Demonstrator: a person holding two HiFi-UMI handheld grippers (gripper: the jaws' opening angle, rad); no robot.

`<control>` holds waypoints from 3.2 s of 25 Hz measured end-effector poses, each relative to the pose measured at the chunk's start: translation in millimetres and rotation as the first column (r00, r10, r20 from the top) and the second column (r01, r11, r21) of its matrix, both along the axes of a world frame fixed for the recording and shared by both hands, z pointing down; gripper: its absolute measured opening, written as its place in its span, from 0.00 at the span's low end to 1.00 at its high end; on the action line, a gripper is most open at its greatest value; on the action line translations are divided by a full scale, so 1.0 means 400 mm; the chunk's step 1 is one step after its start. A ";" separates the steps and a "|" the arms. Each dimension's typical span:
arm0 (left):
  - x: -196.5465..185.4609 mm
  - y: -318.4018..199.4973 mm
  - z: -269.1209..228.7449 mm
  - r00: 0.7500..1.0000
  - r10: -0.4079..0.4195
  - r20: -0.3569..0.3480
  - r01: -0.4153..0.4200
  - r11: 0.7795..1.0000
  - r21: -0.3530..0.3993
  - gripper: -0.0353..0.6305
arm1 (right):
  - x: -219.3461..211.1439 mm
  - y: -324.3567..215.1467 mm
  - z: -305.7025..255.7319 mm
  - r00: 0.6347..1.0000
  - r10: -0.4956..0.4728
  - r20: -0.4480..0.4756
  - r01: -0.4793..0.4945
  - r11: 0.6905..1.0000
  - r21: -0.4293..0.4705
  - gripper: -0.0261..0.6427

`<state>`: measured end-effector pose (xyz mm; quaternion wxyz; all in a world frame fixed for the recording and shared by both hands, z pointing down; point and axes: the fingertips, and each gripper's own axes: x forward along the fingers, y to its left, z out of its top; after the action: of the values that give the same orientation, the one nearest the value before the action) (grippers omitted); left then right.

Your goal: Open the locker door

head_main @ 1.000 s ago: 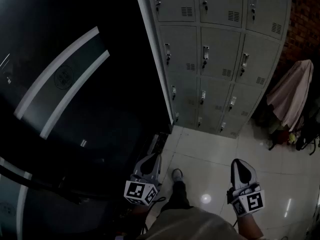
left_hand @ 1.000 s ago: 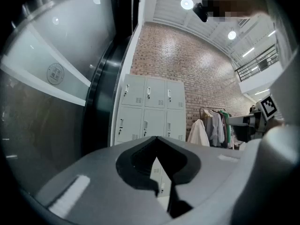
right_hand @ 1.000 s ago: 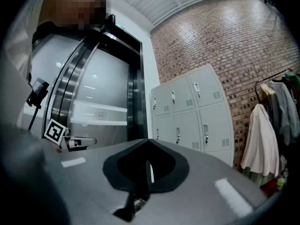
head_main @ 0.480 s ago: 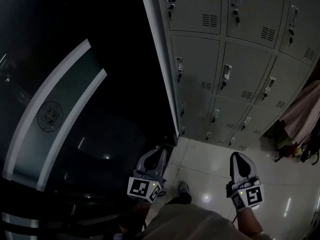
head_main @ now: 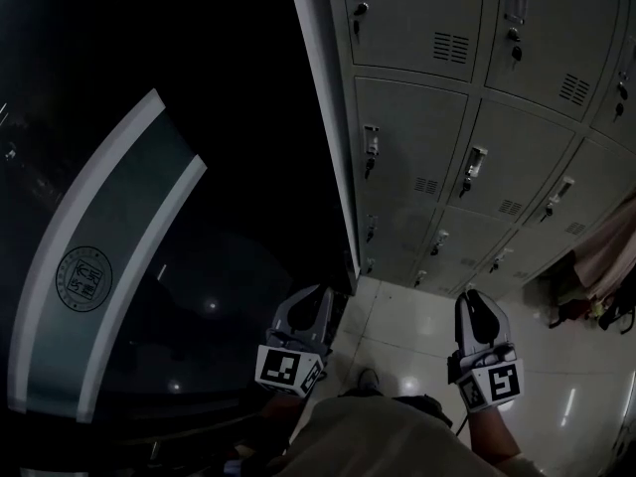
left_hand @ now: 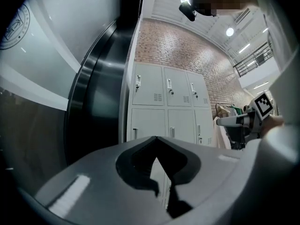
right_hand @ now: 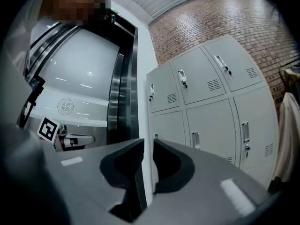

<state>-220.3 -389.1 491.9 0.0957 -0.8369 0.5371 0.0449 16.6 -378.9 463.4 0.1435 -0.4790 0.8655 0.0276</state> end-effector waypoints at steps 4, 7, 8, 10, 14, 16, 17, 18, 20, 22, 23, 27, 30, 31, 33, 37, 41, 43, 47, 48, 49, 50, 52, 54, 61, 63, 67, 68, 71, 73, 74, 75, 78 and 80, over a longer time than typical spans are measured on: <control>0.009 -0.057 0.021 1.000 0.007 -0.015 -0.007 1.000 -0.014 0.15 | -0.039 -0.065 0.014 0.999 -0.042 -0.024 0.043 0.999 0.003 0.14; 0.019 -0.089 0.035 1.000 0.001 -0.019 -0.002 1.000 -0.017 0.15 | -0.057 -0.109 0.072 0.991 -0.088 -0.102 0.079 0.993 -0.092 0.14; 0.019 -0.099 0.039 1.000 -0.005 -0.020 0.005 1.000 -0.019 0.15 | -0.064 -0.124 0.091 0.986 -0.104 -0.130 0.088 0.988 -0.126 0.14; 0.013 -0.123 0.046 0.999 -0.023 -0.025 0.023 0.999 -0.024 0.15 | -0.084 -0.162 0.101 0.980 -0.126 -0.153 0.103 0.983 -0.153 0.14; 0.009 -0.164 0.036 0.998 -0.046 -0.048 0.045 0.999 -0.027 0.15 | -0.136 -0.273 0.102 0.973 -0.162 -0.165 0.135 0.978 -0.161 0.17; 0.007 -0.181 0.038 0.997 -0.057 -0.059 0.055 0.998 -0.031 0.15 | -0.173 -0.363 0.090 0.977 -0.167 -0.135 0.157 0.984 -0.081 0.21; 0.005 -0.189 0.042 0.996 -0.063 -0.063 0.061 0.998 -0.034 0.15 | -0.198 -0.413 0.084 0.977 -0.171 -0.125 0.166 0.985 -0.050 0.24; 0.003 -0.195 0.046 0.995 -0.069 -0.068 0.067 0.997 -0.036 0.15 | -0.227 -0.462 0.090 0.976 -0.178 -0.125 0.173 0.984 -0.049 0.26; -0.002 -0.198 0.055 0.994 -0.083 -0.075 0.080 0.996 -0.040 0.15 | -0.288 -0.560 0.148 0.968 -0.204 -0.148 0.190 0.977 -0.099 0.29; -0.018 -0.198 0.066 0.992 -0.102 -0.079 0.098 0.994 -0.049 0.15 | -0.352 -0.649 0.178 0.962 -0.214 -0.171 0.193 0.972 -0.131 0.33; -0.031 -0.196 0.075 0.990 -0.115 -0.081 0.111 0.992 -0.054 0.15 | -0.383 -0.693 0.197 0.960 -0.216 -0.181 0.191 0.971 -0.145 0.33; -0.099 -0.176 0.132 0.979 -0.186 -0.086 0.179 0.980 -0.090 0.15 | -0.483 -0.837 0.271 0.952 -0.227 -0.204 0.187 0.963 -0.196 0.35; -0.151 -0.157 0.169 0.965 -0.242 -0.099 0.228 0.965 -0.129 0.15 | -0.531 -0.900 0.310 0.946 -0.236 -0.224 0.185 0.957 -0.225 0.39; -0.164 -0.153 0.177 0.962 -0.253 -0.101 0.239 0.962 -0.134 0.15 | -0.542 -0.917 0.316 0.945 -0.234 -0.228 0.182 0.957 -0.226 0.40; -0.181 -0.149 0.188 0.959 -0.264 -0.105 0.249 0.959 -0.135 0.15 | -0.558 -0.955 0.339 0.944 -0.230 -0.237 0.171 0.954 -0.245 0.43; -0.197 -0.149 0.220 0.954 -0.277 -0.118 0.258 0.953 -0.157 0.15 | -0.576 -1.005 0.396 0.939 -0.241 -0.246 0.158 0.936 -0.315 0.49; -0.196 -0.151 0.225 0.955 -0.268 -0.130 0.247 0.956 -0.158 0.15 | -0.598 -1.025 0.415 0.933 -0.263 -0.246 0.172 0.926 -0.337 0.48; -0.199 -0.152 0.225 0.955 -0.268 -0.128 0.247 0.955 -0.163 0.15 | -0.612 -1.034 0.427 0.928 -0.263 -0.262 0.164 0.924 -0.345 0.48; -0.209 -0.149 0.227 0.953 -0.277 -0.122 0.255 0.952 -0.168 0.15 | -0.624 -1.040 0.434 0.936 -0.247 -0.252 0.148 0.923 -0.354 0.50; -0.210 -0.148 0.230 0.952 -0.279 -0.122 0.257 0.951 -0.171 0.15 | -0.624 -1.037 0.433 0.938 -0.248 -0.243 0.152 0.922 -0.356 0.50; -0.210 -0.149 0.233 0.951 -0.281 -0.125 0.258 0.950 -0.175 0.15 | -0.623 -1.036 0.431 0.938 -0.252 -0.240 0.156 0.921 -0.357 0.50; -0.210 -0.152 0.238 0.951 -0.282 -0.129 0.257 0.950 -0.179 0.15 | -0.622 -1.033 0.428 0.936 -0.256 -0.243 0.160 0.921 -0.356 0.50; -0.208 -0.163 0.245 0.952 -0.276 -0.131 0.250 0.951 -0.182 0.15 | -0.623 -1.013 0.420 0.933 -0.263 -0.247 0.167 0.922 -0.350 0.48; -0.201 -0.173 0.249 0.955 -0.265 -0.135 0.238 0.953 -0.190 0.15 | -0.626 -0.968 0.414 0.933 -0.269 -0.240 0.181 0.925 -0.335 0.47; -0.159 -0.202 0.213 0.969 -0.212 -0.126 0.189 0.966 -0.176 0.15 | -0.564 -0.704 0.377 0.924 -0.296 -0.241 0.228 0.935 -0.272 0.46; -0.143 -0.210 0.206 0.974 -0.193 -0.121 0.172 0.971 -0.166 0.15 | -0.519 -0.638 0.367 0.925 -0.290 -0.244 0.228 0.940 -0.253 0.45; -0.094 -0.224 0.201 0.982 -0.144 -0.123 0.123 0.978 -0.170 0.15 | -0.421 -0.545 0.352 0.932 -0.278 -0.232 0.226 0.947 -0.226 0.41; -0.081 -0.226 0.201 0.984 -0.133 -0.122 0.111 0.979 -0.173 0.15 | -0.398 -0.528 0.350 0.933 -0.278 -0.230 0.227 0.948 -0.224 0.41; -0.044 -0.235 0.194 0.988 -0.099 -0.119 0.078 0.982 -0.171 0.15 | -0.333 -0.492 0.346 0.935 -0.276 -0.225 0.225 0.948 -0.227 0.38; -0.018 -0.239 0.188 0.990 -0.077 -0.119 0.057 0.984 -0.168 0.15 | -0.291 -0.476 0.345 0.937 -0.273 -0.219 0.223 0.948 -0.228 0.36; -0.006 -0.241 0.185 0.991 -0.066 -0.119 0.046 0.985 -0.165 0.15 | -0.270 -0.470 0.344 0.939 -0.270 -0.212 0.221 0.948 -0.229 0.35; 0.006 -0.243 0.182 0.991 -0.055 -0.119 0.035 0.986 -0.163 0.15 | -0.248 -0.466 0.343 0.943 -0.266 -0.200 0.219 0.948 -0.232 0.33; 0.042 -0.252 0.177 0.993 -0.027 -0.116 0.007 0.986 -0.164 0.15 | -0.179 -0.461 0.343 0.958 -0.241 -0.154 0.200 0.950 -0.240 0.28; 0.066 -0.254 0.173 0.994 -0.005 -0.110 -0.013 0.987 -0.162 0.15 | -0.135 -0.453 0.345 0.966 -0.208 -0.154 0.168 0.957 -0.235 0.27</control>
<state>-193.8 -490.7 560.9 -0.0027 -0.8392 0.5418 0.0469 -37.4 -560.2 601.3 0.0139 -0.4029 0.9143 -0.0398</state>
